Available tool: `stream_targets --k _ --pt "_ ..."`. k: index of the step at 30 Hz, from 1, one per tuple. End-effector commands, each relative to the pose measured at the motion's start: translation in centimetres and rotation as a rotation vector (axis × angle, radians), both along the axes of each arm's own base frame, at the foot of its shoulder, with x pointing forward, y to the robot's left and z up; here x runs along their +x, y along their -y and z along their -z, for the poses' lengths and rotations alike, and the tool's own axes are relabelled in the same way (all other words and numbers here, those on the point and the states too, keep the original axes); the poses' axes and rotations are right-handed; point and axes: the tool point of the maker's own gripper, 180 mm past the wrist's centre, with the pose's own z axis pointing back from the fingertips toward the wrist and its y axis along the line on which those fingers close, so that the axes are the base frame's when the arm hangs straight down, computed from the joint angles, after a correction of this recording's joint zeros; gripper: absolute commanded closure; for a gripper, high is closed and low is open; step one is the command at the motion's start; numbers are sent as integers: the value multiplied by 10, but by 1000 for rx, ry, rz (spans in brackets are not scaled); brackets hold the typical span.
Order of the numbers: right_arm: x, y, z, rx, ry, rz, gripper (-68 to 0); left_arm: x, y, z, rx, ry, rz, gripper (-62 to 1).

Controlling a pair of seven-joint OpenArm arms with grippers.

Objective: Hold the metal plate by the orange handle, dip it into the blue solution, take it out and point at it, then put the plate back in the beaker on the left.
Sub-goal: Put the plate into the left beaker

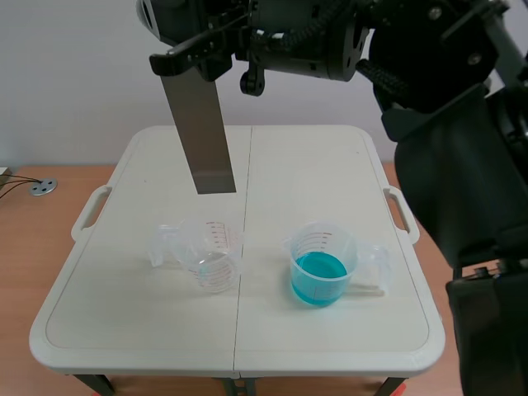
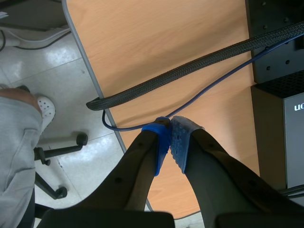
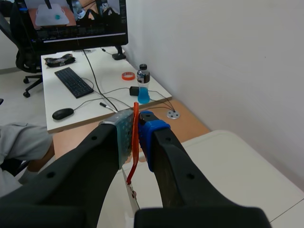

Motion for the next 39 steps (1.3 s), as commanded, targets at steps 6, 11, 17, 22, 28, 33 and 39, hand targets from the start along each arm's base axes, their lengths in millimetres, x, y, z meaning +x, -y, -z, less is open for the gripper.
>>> stream_targets --k 6,11,17,22,28,33,39 --pt "5 -17 5 13 -25 -39 -11 1 1 -2 -6 7 5 -30" --pt "10 -27 24 -2 -75 -45 -11 2 1 -2 -6 9 5 -30" --pt "17 -33 48 -17 -140 -38 -11 2 -1 -3 -2 8 10 -30" --pt "20 -34 65 -9 -189 -36 -11 2 -1 -3 -4 9 9 -30" --pt "23 -36 83 -11 -236 -30 -11 8 -2 -1 0 19 8 -30" --pt "23 -37 94 -3 -270 -28 -11 11 -4 3 5 23 2 -30" --pt "24 -36 105 19 -307 -19 -11 9 -5 3 7 17 0 -30"
